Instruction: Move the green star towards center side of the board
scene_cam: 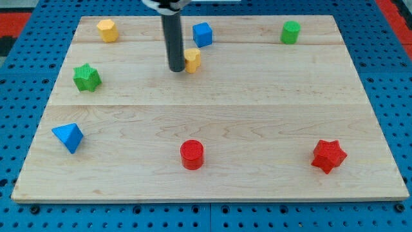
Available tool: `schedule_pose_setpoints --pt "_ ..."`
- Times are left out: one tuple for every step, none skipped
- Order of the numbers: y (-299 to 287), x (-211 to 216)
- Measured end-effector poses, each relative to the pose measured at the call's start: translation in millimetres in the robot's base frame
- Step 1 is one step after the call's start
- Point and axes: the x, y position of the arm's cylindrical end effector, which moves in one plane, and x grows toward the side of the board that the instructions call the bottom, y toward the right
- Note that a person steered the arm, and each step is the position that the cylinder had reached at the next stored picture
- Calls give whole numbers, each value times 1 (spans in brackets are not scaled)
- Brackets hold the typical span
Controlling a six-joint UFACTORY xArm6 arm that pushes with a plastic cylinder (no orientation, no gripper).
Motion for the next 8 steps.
schedule_pose_setpoints --pt "14 -8" --pt "-5 0" --pt "-26 51" --pt "-110 79" --pt "-214 88" --pt "-257 76" --pt "-248 30" --pt "-207 19"
